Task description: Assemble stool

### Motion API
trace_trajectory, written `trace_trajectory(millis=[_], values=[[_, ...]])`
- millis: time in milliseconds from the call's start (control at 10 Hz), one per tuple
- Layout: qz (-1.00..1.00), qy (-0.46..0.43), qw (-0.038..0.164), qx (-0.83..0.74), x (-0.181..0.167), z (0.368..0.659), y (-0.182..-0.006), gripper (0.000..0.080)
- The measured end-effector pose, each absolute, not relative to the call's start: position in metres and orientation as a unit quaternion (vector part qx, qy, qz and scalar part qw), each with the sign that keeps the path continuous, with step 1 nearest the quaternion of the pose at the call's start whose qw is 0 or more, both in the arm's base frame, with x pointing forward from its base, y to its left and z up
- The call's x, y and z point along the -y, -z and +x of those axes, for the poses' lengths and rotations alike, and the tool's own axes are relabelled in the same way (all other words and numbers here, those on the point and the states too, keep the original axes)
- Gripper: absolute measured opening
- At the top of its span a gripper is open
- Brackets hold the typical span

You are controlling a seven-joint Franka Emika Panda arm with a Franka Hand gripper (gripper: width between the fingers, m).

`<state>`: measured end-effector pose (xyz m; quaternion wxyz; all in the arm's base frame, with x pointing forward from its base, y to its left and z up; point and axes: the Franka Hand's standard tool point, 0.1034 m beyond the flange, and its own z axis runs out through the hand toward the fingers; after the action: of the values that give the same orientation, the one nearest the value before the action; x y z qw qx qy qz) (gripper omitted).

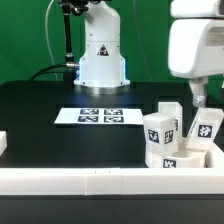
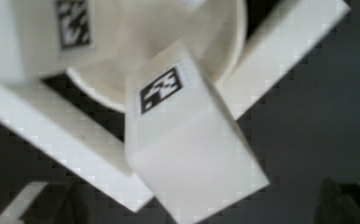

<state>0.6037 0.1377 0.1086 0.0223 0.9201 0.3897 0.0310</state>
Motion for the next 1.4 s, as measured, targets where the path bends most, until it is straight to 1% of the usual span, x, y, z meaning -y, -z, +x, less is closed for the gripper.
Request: trace_trajectory(millis=[300, 600, 900, 1300, 1400], values=[[0.877, -0.027, 0.029, -0.478, -0.133, 0.604, -0.108, 0.0649], [0.802, -0.019, 0.042, -0.596, -0.130, 0.603, -0.096, 0.0649], [0.797, -0.019, 0.042, -0.602, -0.127, 0.602, -0.087, 0.0649], [0.801, -0.014, 0.040, -0.597, -0.118, 0.602, -0.082, 0.0649], [0.802, -0.013, 0.040, -0.596, -0.116, 0.602, -0.081, 0.0637]])
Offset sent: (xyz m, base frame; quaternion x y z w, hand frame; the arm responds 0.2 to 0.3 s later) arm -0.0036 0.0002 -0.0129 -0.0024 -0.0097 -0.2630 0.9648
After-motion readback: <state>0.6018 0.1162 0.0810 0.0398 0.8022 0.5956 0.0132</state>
